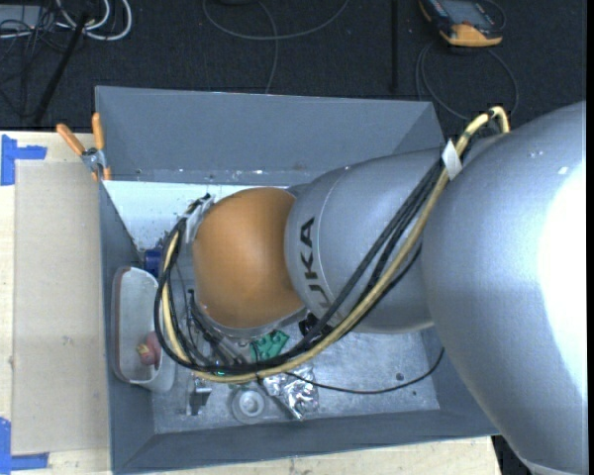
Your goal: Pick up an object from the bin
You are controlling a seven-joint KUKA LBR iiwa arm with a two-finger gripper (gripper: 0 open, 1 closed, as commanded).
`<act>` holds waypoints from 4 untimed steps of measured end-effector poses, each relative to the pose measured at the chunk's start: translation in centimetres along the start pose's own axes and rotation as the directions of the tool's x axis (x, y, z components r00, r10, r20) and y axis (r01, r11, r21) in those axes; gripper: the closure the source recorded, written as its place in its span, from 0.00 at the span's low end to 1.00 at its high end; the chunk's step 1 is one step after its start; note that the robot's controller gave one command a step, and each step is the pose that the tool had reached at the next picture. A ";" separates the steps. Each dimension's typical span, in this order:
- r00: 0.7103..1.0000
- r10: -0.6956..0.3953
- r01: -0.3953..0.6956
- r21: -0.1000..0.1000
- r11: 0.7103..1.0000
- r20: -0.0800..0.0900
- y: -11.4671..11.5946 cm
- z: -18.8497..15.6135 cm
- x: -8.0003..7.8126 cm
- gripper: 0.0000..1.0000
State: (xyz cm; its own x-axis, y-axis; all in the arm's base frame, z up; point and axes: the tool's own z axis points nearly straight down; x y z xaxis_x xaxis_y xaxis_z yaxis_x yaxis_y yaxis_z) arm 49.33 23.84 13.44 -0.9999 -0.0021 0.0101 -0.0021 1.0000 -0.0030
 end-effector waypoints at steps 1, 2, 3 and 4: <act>0.840 -0.542 0.542 0.025 0.840 -0.009 -1.4 4.1 -3.4 0.00; 0.597 -0.802 0.802 0.017 0.597 -0.024 -0.7 2.2 -9.8 0.00; 0.479 -0.878 0.878 0.007 0.479 0.003 -11.9 3.5 -10.6 0.00; 0.549 -0.836 0.835 0.029 0.549 0.019 -10.4 5.2 -8.4 0.00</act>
Offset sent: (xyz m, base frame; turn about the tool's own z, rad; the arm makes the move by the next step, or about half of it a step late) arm 0.0432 0.0042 -0.0644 -0.7686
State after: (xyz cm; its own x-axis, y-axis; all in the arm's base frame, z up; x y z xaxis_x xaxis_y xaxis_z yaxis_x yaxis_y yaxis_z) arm 57.72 13.48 8.16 -0.5474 -0.8368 -0.0106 -0.8365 0.5475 -0.0220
